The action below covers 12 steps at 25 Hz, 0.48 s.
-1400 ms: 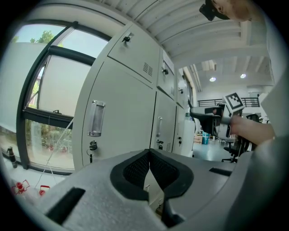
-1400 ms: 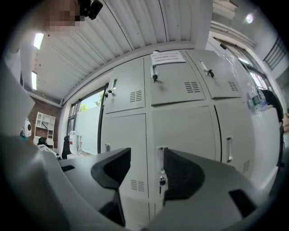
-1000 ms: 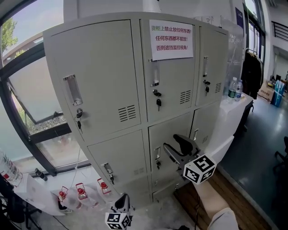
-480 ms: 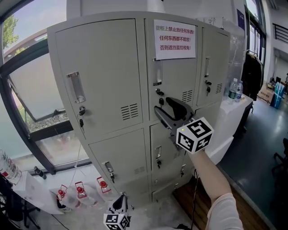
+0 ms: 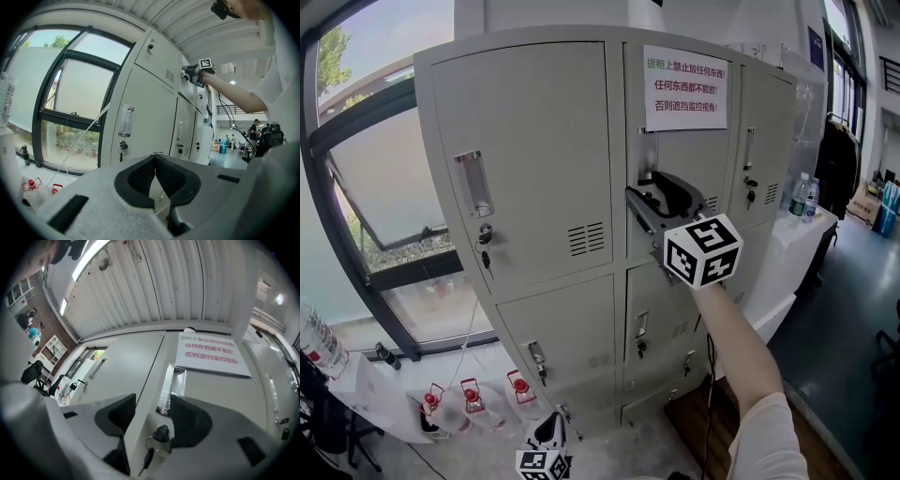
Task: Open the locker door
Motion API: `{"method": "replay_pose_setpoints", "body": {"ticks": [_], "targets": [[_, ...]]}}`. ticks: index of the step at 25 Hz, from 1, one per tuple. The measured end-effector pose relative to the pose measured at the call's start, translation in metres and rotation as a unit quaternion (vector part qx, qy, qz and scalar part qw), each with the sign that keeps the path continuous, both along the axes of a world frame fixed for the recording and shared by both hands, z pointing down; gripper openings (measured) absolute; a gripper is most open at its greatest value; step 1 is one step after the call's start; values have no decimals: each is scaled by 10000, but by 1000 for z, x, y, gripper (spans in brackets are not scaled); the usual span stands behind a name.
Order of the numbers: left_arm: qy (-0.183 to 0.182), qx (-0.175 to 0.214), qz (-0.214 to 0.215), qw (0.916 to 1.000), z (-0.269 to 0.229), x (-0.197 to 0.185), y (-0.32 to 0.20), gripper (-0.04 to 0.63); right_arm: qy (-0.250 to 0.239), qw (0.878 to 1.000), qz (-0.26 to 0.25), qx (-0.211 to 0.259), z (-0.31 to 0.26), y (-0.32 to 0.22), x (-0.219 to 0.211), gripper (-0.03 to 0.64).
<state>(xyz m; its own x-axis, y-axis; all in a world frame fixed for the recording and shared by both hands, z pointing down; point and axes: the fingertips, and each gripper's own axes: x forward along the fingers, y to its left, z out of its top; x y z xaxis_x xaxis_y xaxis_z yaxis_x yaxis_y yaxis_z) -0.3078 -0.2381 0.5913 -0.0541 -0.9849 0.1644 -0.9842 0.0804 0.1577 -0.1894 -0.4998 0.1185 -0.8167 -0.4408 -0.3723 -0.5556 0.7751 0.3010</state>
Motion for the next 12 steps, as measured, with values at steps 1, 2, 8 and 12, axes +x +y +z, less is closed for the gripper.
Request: {"method": "replay_pose_setpoints", "body": {"ticks": [1, 2, 8, 12], "targets": [[-7, -3, 3, 10000, 1, -1, 0, 9, -21, 10000, -1, 14, -3, -2, -2, 202], [-15, -10, 9, 10000, 2, -1, 0, 9, -37, 10000, 8, 32, -6, -4, -4, 202], [-77, -81, -1, 9999, 5, -5, -3, 9, -106, 9998, 120, 68, -18, -19, -10, 202], [-40, -108, -16, 9999, 8, -9, -4, 9, -90, 9999, 62, 36, -18, -19, -17, 202]]}}
